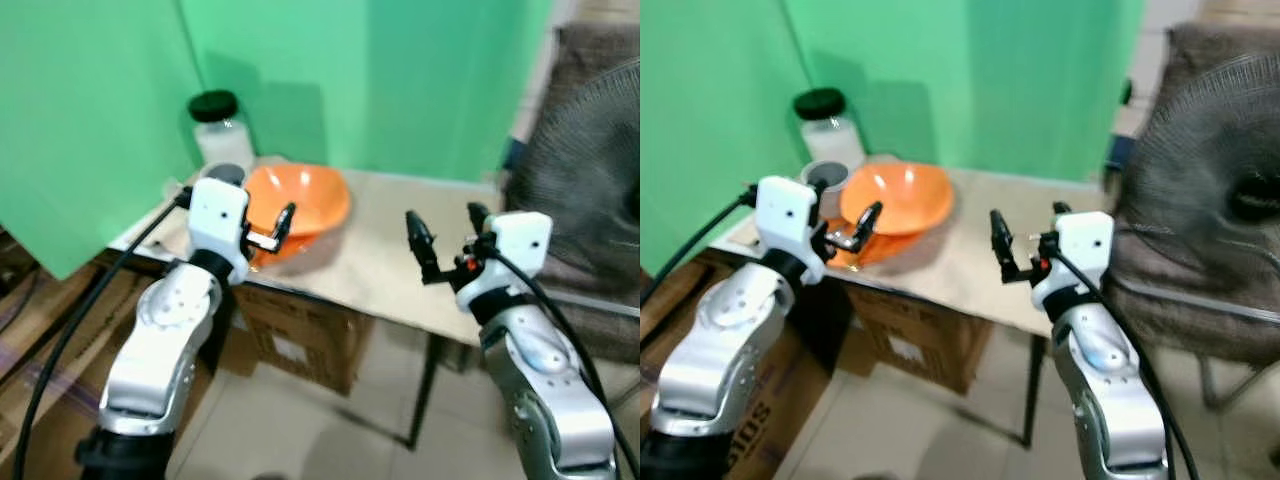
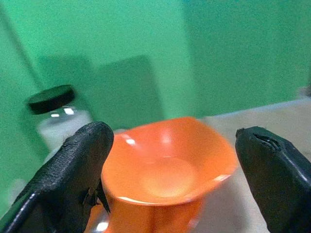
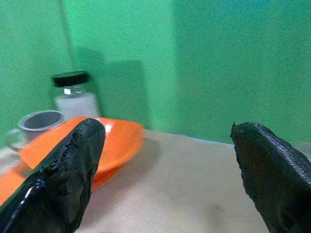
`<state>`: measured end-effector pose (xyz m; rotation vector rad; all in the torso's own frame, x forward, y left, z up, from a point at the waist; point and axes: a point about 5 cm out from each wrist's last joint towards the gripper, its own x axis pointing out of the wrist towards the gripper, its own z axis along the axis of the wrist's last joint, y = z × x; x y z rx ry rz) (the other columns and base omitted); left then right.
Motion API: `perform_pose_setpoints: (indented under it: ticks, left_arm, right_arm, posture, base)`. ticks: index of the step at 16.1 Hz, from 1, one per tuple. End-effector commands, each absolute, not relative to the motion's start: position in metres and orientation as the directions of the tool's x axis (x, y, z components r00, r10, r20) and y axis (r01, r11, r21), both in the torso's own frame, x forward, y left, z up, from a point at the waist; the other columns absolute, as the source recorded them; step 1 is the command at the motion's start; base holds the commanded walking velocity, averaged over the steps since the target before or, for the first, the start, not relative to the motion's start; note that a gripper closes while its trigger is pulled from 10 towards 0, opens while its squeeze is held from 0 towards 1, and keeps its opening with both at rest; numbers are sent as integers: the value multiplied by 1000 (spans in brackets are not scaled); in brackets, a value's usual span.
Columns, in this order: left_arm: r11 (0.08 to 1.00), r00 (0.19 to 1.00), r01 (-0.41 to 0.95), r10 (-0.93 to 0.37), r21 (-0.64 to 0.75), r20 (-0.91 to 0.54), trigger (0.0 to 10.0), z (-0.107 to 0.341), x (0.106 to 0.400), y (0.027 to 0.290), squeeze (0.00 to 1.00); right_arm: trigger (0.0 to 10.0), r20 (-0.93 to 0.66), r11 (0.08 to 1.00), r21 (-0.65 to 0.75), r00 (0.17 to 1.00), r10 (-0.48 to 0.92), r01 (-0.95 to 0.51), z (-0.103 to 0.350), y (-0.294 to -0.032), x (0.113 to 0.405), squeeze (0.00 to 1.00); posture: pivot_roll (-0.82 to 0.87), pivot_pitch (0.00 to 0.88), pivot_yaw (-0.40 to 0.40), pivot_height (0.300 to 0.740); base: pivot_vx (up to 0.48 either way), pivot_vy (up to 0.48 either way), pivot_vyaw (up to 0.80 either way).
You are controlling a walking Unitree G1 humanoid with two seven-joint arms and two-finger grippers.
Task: Setting the table
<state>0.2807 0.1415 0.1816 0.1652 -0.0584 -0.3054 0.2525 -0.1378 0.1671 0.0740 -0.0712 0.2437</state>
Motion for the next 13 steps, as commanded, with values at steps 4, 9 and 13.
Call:
perform_pose_setpoints:
  ticks: [4,9,13]
  left_arm:
    - [937,957,279,-289,209,15,10000,181,279,151,0]
    - [931,951,299,-308,212,12,10000,179,276,144,0]
    - [926,949,305,-316,224,15,10000,180,274,146,0]
  right_arm:
    - [10000,73,938,102,943,324,-331,163,-125,258,0]
    - [10000,80,937,101,942,326,-333,166,-128,267,0]
    - [10000,87,927,142,937,338,-348,171,-127,274,0]
  posture:
    - [99,0,79,740]
    - [103,0,56,740]
    - [116,0,35,740]
  base:
    - [337,0,200]
    - [323,0,480]
    - [303,0,0]
